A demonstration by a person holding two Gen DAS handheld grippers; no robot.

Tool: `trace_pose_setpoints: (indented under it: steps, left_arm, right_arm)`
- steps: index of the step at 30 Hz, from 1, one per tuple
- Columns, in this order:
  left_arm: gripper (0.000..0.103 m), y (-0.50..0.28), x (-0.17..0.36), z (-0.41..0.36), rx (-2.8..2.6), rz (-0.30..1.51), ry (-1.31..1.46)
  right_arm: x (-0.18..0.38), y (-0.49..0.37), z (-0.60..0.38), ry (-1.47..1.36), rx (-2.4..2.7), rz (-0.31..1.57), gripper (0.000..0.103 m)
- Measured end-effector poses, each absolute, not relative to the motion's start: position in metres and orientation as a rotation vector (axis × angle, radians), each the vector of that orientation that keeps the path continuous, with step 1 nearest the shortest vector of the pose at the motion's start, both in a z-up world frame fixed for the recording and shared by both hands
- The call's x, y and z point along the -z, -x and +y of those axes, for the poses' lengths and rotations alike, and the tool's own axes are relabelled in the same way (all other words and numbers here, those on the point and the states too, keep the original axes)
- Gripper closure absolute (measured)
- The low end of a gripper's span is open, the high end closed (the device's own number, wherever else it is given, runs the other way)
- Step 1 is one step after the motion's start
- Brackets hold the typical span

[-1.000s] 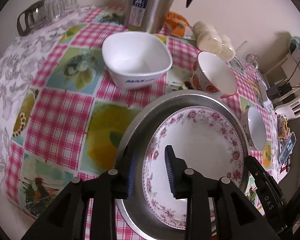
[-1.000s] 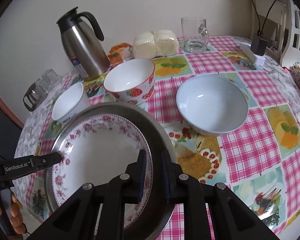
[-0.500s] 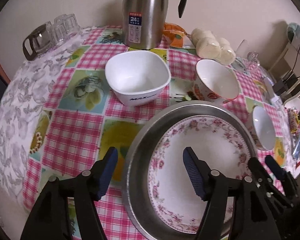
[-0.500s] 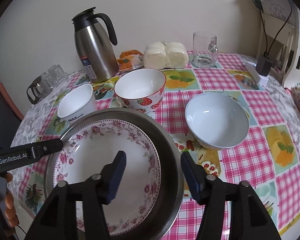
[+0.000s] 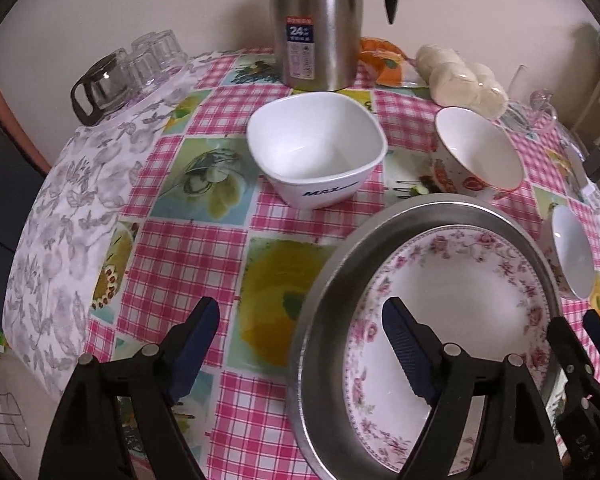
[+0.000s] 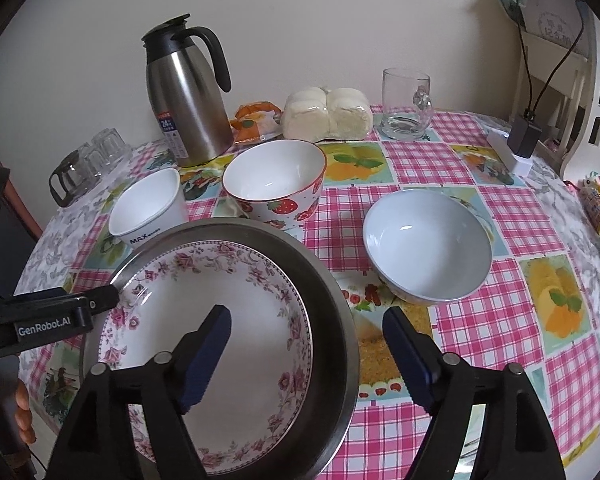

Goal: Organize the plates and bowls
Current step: 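Move the right tool back to the red-rimmed strawberry-print bowl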

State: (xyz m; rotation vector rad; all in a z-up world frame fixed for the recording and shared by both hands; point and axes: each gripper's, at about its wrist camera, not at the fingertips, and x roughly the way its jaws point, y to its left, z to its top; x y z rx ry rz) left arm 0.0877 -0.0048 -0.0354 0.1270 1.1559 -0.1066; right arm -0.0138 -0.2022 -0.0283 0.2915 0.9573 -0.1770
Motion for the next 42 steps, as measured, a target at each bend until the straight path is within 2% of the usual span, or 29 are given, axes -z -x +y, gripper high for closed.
trace_pose_setpoints:
  steps: [3, 7, 9, 11, 19, 26, 42]
  left_arm:
    - [0.019, -0.089, 0.037, -0.003, 0.094, 1.162, -0.121]
    - [0.018, -0.089, 0.036, -0.004, 0.080, 1.148, -0.122]
    - [0.007, -0.089, 0.035, -0.005, 0.073, 1.141, -0.114]
    - [0.006, -0.089, 0.034, -0.006, 0.073, 1.137, -0.098]
    - [0.006, -0.089, 0.025, -0.017, 0.115, 1.125, -0.025]
    - [0.006, -0.096, 0.011, -0.031, 0.157, 1.079, 0.030]
    - [0.006, -0.131, -0.006, -0.046, 0.212, 1.017, 0.103]
  right_arm:
    - [0.029, 0.015, -0.205, -0.297, 0.185, 0.957, 0.016]
    - [0.028, 0.016, -0.209, -0.300, 0.192, 0.949, 0.004]
    - [0.027, 0.017, -0.211, -0.294, 0.194, 0.945, 0.002]
    - [0.026, 0.018, -0.212, -0.284, 0.194, 0.941, 0.001]
    - [0.017, 0.029, -0.226, -0.262, 0.213, 0.896, 0.000]
    - [0.018, 0.027, -0.251, -0.386, 0.253, 0.851, 0.000]
    - [0.015, 0.002, -0.267, -0.436, 0.309, 0.840, 0.000]
